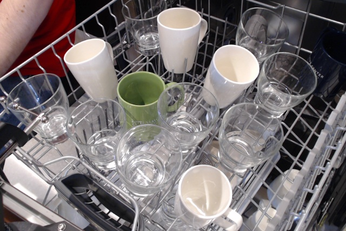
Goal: Pick up any cup
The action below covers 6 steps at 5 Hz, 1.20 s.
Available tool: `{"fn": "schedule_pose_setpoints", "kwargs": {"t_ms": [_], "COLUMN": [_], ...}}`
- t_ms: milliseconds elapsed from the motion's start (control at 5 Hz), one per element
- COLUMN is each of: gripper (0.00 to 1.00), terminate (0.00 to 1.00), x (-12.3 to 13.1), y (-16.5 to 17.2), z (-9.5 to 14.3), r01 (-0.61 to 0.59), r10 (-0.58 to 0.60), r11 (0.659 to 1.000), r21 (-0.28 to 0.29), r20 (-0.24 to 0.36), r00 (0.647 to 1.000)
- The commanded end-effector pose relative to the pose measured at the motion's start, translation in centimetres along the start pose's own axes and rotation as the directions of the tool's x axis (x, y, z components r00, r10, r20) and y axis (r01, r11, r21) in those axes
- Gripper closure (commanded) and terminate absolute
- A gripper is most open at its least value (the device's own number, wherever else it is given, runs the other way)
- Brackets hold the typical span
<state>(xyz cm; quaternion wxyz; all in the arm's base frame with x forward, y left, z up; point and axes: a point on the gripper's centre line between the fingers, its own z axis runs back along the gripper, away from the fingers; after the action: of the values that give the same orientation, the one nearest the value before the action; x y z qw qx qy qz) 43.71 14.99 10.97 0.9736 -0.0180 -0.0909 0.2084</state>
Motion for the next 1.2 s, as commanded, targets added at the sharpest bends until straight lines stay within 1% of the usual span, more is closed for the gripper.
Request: {"fn": "schedule_pose_setpoints", "kwargs": {"t_ms": [0,200,400,600,800,1000], "gripper": [0.0,0.0,0.0,0.0,0.0,0.0], "terminate": [0.0,0.0,0.0,0.0,0.0,0.0], "x": [0.0,-0.2,-0.1,0.7,1.8,2.7], "y": [0.0,0.3,0.2,-0.1,-0.9,-1.6], "z": [0.0,-1.0,-2.2,-3.0,-3.5,-4.1], "r01": [0.0,-0.081,-0.156,-0.189,-0.217,-0.264], "r10": [0.0,0.083,0.16,0.201,0.229,0.273], "r11": [1.0,0.996,0.987,0.978,0.973,0.962], "r21": [0.0,-0.029,-0.044,-0.083,-0.083,-0.07], "r20": [0.0,0.068,0.125,0.174,0.207,0.227], "r00": [1.0,0.994,0.979,0.964,0.951,0.935]}}
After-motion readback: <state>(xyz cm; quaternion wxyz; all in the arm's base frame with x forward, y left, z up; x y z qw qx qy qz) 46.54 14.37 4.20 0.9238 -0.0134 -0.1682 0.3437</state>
